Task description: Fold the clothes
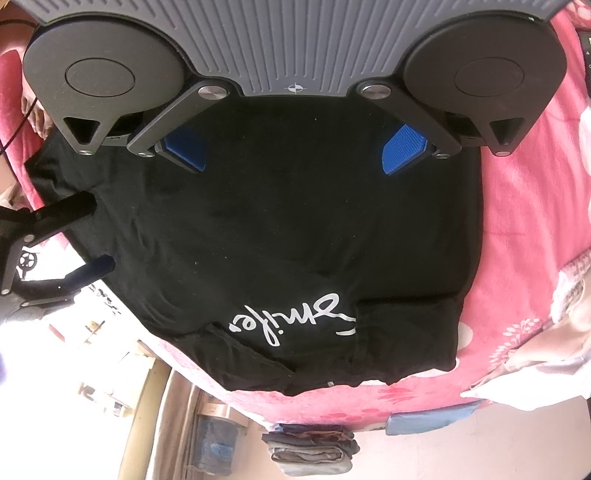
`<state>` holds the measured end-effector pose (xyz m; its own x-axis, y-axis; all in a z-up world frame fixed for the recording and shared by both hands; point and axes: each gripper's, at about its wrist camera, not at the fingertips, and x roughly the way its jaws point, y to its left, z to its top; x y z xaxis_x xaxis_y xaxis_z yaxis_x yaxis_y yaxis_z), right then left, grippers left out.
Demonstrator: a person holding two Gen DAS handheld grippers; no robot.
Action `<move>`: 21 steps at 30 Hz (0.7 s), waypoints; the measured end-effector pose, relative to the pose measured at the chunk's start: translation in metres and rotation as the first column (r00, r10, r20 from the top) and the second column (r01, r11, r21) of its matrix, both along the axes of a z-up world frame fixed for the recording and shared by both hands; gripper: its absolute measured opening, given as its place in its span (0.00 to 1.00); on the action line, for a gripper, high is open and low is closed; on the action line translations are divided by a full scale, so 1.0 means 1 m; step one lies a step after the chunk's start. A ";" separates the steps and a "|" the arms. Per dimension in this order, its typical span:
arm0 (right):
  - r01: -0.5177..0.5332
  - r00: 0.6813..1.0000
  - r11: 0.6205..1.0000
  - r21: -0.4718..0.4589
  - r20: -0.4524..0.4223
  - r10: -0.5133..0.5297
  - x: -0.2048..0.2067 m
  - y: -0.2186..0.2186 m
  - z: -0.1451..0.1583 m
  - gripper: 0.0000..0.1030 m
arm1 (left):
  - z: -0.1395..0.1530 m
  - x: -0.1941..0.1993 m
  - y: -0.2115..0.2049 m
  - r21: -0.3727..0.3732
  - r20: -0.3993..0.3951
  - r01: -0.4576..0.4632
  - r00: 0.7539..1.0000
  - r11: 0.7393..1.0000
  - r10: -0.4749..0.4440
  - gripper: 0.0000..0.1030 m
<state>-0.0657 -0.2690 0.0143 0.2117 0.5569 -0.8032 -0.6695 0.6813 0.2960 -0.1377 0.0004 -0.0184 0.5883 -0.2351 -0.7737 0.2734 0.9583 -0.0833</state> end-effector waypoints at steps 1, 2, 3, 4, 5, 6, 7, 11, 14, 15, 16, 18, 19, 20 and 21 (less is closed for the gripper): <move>0.005 1.000 1.000 0.000 0.000 -0.005 0.000 0.000 0.000 0.99 | 0.000 0.000 0.000 -0.001 0.000 -0.001 1.000 1.000 0.001 1.00; 0.010 1.000 1.000 0.000 0.000 -0.010 0.001 0.000 0.001 0.99 | 0.000 0.000 0.001 -0.002 -0.001 -0.001 1.000 1.000 0.001 1.00; 0.013 1.000 1.000 0.001 0.000 -0.013 0.001 0.000 0.001 0.99 | 0.000 0.000 0.001 -0.003 -0.001 -0.002 1.000 1.000 0.002 1.00; 0.016 1.000 1.000 0.003 -0.001 -0.016 0.001 -0.001 0.001 0.99 | 0.000 0.000 0.001 -0.004 -0.001 -0.002 1.000 1.000 0.002 1.00; 0.019 1.000 1.000 0.006 -0.002 -0.019 0.001 -0.001 0.001 0.99 | 0.000 0.000 0.002 -0.005 0.000 -0.004 1.000 1.000 0.004 1.00; 0.020 1.000 1.000 0.006 0.001 -0.020 0.001 -0.001 0.001 1.00 | 0.000 0.000 0.002 -0.006 0.001 -0.005 1.000 1.000 0.005 1.00; 0.018 1.000 1.000 0.005 0.006 -0.018 0.000 -0.001 0.002 1.00 | 0.000 0.001 0.003 -0.008 0.001 -0.006 1.000 1.000 0.006 1.00; 0.006 1.000 1.000 -0.003 0.020 -0.006 -0.004 0.000 0.002 1.00 | 0.000 0.001 0.005 -0.013 -0.002 -0.014 1.000 1.000 0.014 1.00; -0.004 1.000 1.000 -0.008 0.027 0.004 -0.007 0.002 0.002 1.00 | 0.001 0.000 0.006 -0.013 -0.002 -0.015 1.000 1.000 0.015 1.00; -0.007 1.000 1.000 -0.010 0.029 0.008 -0.008 0.003 0.002 1.00 | 0.001 0.000 0.006 -0.013 -0.001 -0.015 1.000 1.000 0.015 1.00; -0.009 0.999 1.000 -0.010 0.031 0.010 -0.008 0.003 0.002 1.00 | 0.001 -0.001 0.006 -0.013 0.000 -0.014 1.000 1.000 0.014 1.00; -0.011 0.999 1.000 -0.009 0.030 0.011 -0.009 0.002 0.002 1.00 | 0.001 -0.001 0.006 -0.012 0.001 -0.014 1.000 1.000 0.014 1.00; -0.010 1.000 1.000 -0.010 0.028 0.010 -0.009 0.002 0.002 1.00 | 0.001 -0.002 0.006 -0.012 0.001 -0.015 1.000 1.000 0.015 1.00; -0.009 1.000 1.000 -0.012 0.026 0.009 -0.009 0.003 0.002 1.00 | 0.002 -0.002 0.006 -0.012 0.001 -0.015 1.000 1.000 0.015 1.00; -0.009 1.000 1.000 -0.013 0.023 0.009 -0.009 0.003 0.002 1.00 | 0.002 -0.002 0.006 -0.012 0.001 -0.016 1.000 1.000 0.016 1.00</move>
<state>-0.0747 -0.2663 0.0161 0.2249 0.5488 -0.8052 -0.6819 0.6789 0.2722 -0.1401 0.0065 -0.0168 0.5930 -0.2352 -0.7701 0.2580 0.9615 -0.0950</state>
